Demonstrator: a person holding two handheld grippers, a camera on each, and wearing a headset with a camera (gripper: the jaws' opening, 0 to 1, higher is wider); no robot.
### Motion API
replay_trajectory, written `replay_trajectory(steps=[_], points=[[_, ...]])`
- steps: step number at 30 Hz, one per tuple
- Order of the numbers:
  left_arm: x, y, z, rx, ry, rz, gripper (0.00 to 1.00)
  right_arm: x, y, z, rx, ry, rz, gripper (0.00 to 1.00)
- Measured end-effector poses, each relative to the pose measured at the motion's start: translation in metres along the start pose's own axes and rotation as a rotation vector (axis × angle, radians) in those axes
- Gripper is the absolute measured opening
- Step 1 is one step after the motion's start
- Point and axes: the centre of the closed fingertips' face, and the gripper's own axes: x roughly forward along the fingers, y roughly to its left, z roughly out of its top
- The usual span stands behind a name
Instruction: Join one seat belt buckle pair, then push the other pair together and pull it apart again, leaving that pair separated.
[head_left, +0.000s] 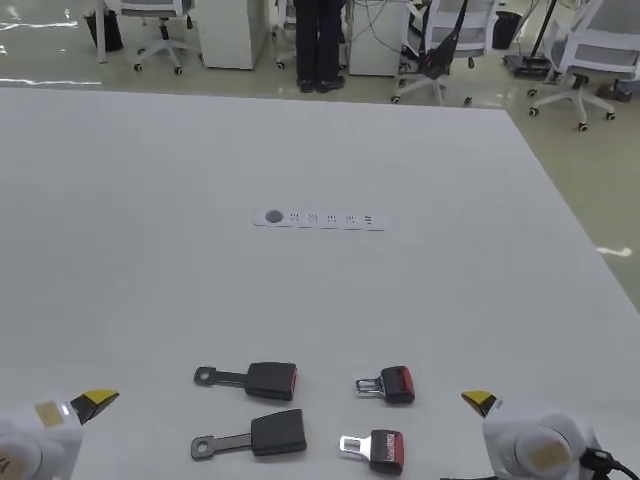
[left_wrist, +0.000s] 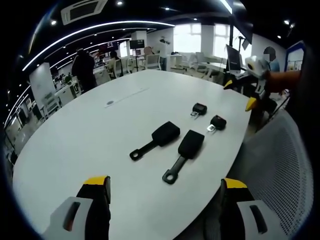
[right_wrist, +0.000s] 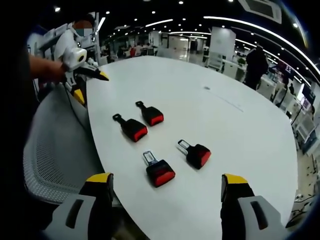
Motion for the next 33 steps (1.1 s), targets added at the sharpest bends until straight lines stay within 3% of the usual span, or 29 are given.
replay_trajectory(steps=[22, 33], points=[[0.009, -0.001, 0.004, 0.002, -0.006, -0.017, 0.91, 0.002, 0.007, -0.008, 0.013, 0.010, 0.013, 0.86], [0.021, -0.008, -0.005, 0.015, 0.012, -0.042, 0.84, 0.011, 0.011, -0.015, -0.019, 0.032, 0.038, 0.85]])
